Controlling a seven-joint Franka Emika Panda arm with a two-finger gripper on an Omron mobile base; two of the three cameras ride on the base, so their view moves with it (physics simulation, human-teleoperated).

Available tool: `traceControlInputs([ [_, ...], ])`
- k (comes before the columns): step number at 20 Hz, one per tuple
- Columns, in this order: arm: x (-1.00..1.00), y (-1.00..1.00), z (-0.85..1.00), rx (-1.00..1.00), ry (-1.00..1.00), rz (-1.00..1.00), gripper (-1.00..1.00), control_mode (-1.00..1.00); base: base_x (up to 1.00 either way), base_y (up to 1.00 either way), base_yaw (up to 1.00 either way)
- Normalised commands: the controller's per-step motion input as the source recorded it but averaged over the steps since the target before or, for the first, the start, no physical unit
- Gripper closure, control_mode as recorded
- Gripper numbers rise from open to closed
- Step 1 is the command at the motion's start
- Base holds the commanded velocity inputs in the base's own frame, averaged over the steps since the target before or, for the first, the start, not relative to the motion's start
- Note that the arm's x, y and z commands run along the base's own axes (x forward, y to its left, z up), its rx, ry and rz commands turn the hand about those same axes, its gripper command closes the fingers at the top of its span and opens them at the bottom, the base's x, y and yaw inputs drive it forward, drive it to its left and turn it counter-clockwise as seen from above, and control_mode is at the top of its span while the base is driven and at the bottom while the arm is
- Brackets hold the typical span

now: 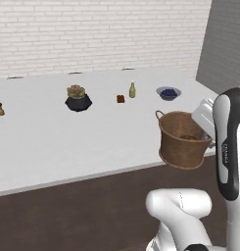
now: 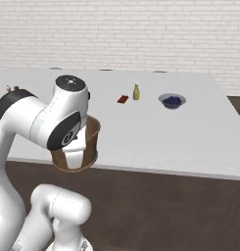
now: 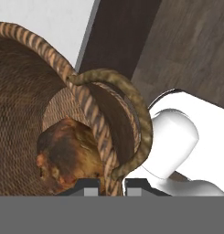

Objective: Open the cabinet, pick up the bread from the cabinet and place it in the basket. Then move the basket to the dining counter.

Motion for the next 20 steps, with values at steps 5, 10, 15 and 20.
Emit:
traceControlInputs([
  [5,0.0,0.0,0.0,0.0,0.0,0.0,1.0,1.0,0.08,0.0,0.0],
  [10,0.0,0.0,0.0,0.0,0.0,0.0,1.0,1.0,0.52,0.0,0.0],
  [15,0.0,0.0,0.0,0.0,0.0,0.0,1.0,1.0,0.48,0.0,0.0],
  [20,0.0,0.0,0.0,0.0,0.0,0.0,1.0,1.0,0.32,0.0,0.0],
])
